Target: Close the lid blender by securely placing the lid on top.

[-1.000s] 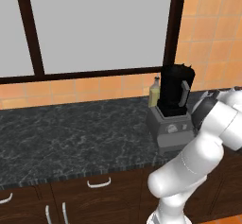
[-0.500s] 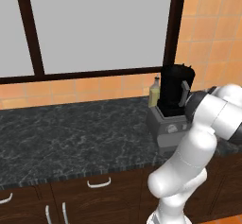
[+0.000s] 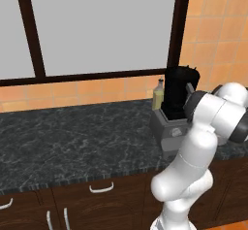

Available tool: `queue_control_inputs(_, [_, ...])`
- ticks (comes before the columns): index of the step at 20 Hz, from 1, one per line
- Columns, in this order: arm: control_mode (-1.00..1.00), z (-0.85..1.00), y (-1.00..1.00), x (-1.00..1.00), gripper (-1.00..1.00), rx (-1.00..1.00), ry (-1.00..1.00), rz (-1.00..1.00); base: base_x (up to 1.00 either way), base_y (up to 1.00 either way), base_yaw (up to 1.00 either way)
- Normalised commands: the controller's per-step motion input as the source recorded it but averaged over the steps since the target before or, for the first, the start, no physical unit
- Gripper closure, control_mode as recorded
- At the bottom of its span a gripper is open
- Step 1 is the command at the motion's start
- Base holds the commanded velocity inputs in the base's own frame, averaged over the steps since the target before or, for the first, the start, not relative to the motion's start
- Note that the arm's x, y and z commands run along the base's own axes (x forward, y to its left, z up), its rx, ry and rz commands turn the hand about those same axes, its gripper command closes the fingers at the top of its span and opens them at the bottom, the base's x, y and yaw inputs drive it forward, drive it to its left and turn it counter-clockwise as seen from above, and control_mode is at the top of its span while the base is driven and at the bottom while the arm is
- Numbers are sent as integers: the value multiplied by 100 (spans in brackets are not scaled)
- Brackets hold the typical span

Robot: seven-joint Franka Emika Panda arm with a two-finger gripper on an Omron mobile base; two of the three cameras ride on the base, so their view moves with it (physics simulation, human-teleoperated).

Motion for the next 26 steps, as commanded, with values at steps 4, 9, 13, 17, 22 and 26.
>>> queue_control_inputs(4, [-100, 58, 0, -45, 100, 0, -10, 0, 0, 0, 0])
queue_control_inputs(9, [-100, 95, 9, -51, 100, 0, -22, 0, 0, 0, 0])
queue_control_inputs(13, [-100, 97, 30, -32, 100, 0, -31, 0, 0, 0, 0])
queue_control_inputs(17, [-100, 100, 30, -27, 100, -3, -23, 0, 0, 0, 0])
queue_control_inputs(22, [-100, 100, 20, -28, 100, -7, -9, 0, 0, 0, 0])
queue_control_inputs(26, [-100, 100, 13, -27, 100, -3, 0, 0, 0, 0, 0])
